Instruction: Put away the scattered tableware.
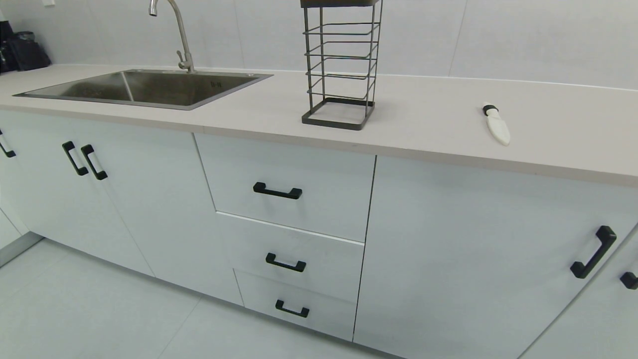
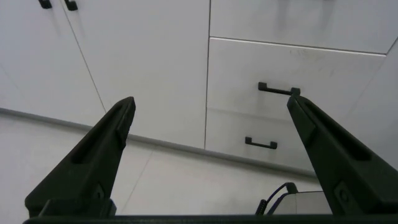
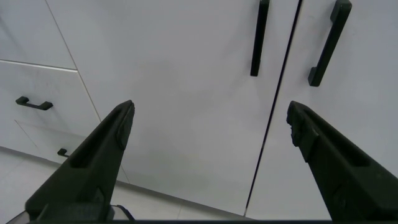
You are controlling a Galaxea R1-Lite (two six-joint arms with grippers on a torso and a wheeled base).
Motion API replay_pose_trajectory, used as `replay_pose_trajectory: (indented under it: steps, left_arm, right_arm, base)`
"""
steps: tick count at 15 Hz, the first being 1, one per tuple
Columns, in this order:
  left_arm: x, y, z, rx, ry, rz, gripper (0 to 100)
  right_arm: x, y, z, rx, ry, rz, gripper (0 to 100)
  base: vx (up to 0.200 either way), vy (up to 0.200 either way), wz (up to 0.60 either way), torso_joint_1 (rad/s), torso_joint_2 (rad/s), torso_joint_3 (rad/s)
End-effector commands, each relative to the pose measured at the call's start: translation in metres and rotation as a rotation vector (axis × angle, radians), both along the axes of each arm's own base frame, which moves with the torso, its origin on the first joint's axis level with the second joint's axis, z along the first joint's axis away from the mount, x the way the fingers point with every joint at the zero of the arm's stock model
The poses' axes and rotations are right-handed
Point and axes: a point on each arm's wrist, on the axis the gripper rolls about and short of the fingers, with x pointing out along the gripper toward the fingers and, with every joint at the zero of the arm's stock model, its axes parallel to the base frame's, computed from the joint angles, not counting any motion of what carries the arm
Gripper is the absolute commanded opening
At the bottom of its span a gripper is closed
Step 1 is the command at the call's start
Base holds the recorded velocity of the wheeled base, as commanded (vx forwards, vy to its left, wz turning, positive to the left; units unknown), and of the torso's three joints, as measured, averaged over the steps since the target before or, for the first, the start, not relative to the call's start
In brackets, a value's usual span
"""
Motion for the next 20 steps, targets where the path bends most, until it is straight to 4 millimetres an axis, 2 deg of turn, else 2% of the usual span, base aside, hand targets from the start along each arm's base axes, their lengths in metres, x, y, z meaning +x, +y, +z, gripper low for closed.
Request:
replay_pose_trajectory:
  steps: [1,7,14,17,20]
  left_arm:
    - [0.0,-0.0001,-0.0009,-0.002,0.002,0.002,100]
    - [0.0,-0.0001,-0.0009,-0.005,0.002,-0.001,100]
    - [0.0,0.0,-0.0007,-0.001,0.0,0.005,100]
    - [0.0,-0.0001,-0.0007,-0.004,0.0,0.002,100]
    - [0.0,0.0,-0.0009,-0.002,0.002,0.003,100]
  right_arm:
    - [0.0001,0.0,-0.0001,0.0,0.003,0.001,100]
    - [0.0001,0.0,-0.0001,0.0,0.003,0.001,100]
    - [0.0001,0.0,-0.0001,0.0,0.003,0.001,100]
    - [0.0001,0.0,-0.0001,0.0,0.003,0.001,100]
    - [0.0002,0.0,-0.0005,0.0,0.004,0.001,100]
  base:
    - [0.0,0.0,0.0,0.0,0.0,0.0]
    - [0.0,0.0,-0.6,0.002,0.0,0.002]
    - [0.0,0.0,0.0,0.0,0.0,0.0]
    - [0.0,-0.2,0.0,0.001,0.0,0.001]
    - [0.0,0.0,0.0,0.0,0.0,0.0]
